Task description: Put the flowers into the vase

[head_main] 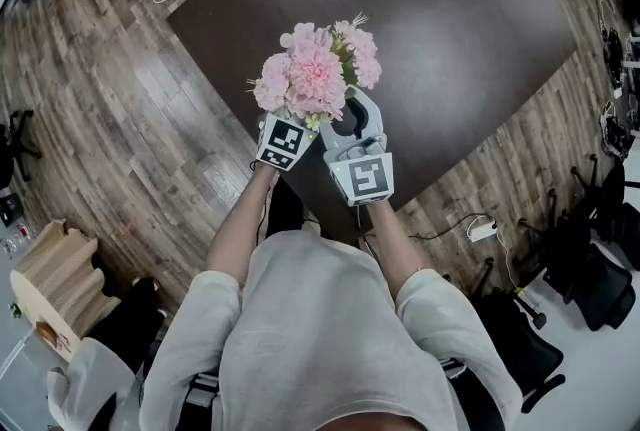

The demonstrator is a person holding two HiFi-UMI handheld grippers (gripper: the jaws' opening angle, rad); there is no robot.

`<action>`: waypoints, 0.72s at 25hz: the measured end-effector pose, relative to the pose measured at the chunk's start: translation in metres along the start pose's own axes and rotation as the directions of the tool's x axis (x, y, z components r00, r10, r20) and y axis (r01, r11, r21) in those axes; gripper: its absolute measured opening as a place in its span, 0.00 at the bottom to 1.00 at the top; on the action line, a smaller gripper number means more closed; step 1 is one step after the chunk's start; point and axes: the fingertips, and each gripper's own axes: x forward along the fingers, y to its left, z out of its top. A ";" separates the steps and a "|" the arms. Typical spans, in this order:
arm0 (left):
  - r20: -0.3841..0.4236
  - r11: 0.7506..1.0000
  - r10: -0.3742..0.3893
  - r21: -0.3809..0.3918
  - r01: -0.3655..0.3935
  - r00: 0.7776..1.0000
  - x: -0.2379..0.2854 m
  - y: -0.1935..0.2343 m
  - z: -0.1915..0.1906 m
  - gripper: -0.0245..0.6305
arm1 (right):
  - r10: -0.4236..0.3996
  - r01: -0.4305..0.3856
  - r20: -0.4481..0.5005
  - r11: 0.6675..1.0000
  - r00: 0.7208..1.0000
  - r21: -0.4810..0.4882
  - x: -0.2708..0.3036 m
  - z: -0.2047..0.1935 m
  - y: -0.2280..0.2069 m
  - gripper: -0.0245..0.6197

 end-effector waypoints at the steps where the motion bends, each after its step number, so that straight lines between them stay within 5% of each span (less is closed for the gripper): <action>1: 0.001 1.000 0.002 0.001 -0.002 1.000 -0.001 0.000 0.001 0.60 | -0.010 0.010 -0.004 1.000 1.000 0.002 -0.001 -0.003 0.000 0.29; 9: 0.006 1.000 0.002 0.003 -0.002 1.000 0.000 0.000 0.005 0.60 | 0.002 0.001 -0.039 0.997 0.999 0.080 -0.004 -0.017 0.000 0.41; 18: 0.013 1.000 0.005 0.013 -0.006 1.000 -0.002 -0.001 0.006 0.60 | 0.006 0.006 -0.113 0.994 0.994 0.107 -0.008 -0.041 0.000 0.42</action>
